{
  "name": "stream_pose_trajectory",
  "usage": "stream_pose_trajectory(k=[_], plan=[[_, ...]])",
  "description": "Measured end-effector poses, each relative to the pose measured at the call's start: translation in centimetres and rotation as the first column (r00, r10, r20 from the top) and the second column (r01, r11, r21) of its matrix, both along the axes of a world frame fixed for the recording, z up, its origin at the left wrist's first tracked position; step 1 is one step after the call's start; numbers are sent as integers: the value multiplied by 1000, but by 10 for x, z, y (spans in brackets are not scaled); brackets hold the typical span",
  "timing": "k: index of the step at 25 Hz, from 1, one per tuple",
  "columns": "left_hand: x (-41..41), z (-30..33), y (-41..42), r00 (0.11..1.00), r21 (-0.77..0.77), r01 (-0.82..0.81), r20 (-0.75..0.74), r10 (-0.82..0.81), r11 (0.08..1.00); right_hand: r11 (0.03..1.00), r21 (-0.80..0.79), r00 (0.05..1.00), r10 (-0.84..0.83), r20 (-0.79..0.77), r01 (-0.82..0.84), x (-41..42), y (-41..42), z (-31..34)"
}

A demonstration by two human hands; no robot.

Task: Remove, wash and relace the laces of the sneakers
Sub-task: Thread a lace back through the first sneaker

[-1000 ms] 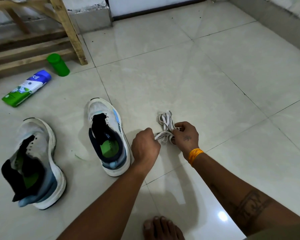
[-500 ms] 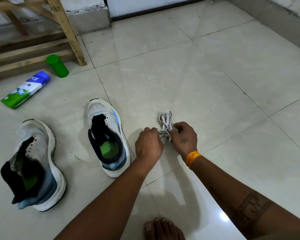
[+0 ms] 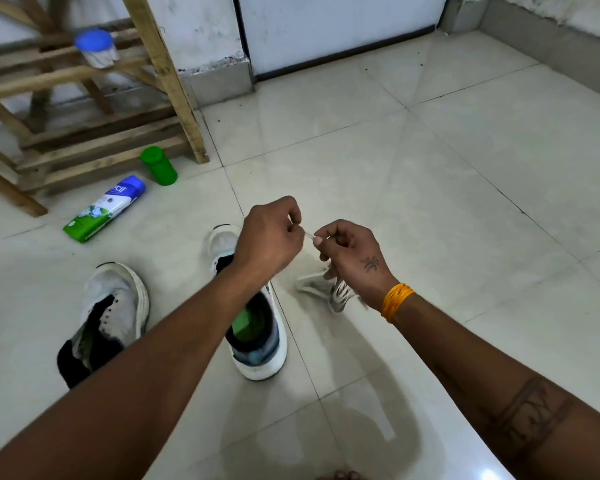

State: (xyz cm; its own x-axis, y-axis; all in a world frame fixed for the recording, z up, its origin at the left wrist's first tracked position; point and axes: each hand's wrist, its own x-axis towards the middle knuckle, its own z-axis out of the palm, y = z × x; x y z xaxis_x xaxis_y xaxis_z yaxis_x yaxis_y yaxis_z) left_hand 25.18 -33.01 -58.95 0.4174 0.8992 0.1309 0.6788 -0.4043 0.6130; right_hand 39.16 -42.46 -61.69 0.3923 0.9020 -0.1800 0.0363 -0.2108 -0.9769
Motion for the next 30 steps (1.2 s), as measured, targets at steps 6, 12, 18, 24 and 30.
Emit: stream_pose_trajectory(k=[6, 12, 18, 24, 30], plan=[[-17, 24, 21, 959, -172, -257, 75, 272, 951, 998, -4, 998, -66, -8, 66, 16, -2, 6], [10, 19, 3, 986, -637, 99, 168, 12, 765, 998, 52, 997, 23, -68, -19, 15, -7, 22], [-15, 20, 22, 992, -307, -122, -68, 106, 944, 999, 29, 997, 25, -72, -23, 25, -19, 20], [1, 25, 6, 994, -634, 107, 91, -63, 766, 998, 39, 992, 52, -115, -48, 17, -12, 20], [-17, 23, 18, 997, -484, -66, 1, 75, 873, 999, 34, 992, 33, -121, -29, 19, -18, 17]])
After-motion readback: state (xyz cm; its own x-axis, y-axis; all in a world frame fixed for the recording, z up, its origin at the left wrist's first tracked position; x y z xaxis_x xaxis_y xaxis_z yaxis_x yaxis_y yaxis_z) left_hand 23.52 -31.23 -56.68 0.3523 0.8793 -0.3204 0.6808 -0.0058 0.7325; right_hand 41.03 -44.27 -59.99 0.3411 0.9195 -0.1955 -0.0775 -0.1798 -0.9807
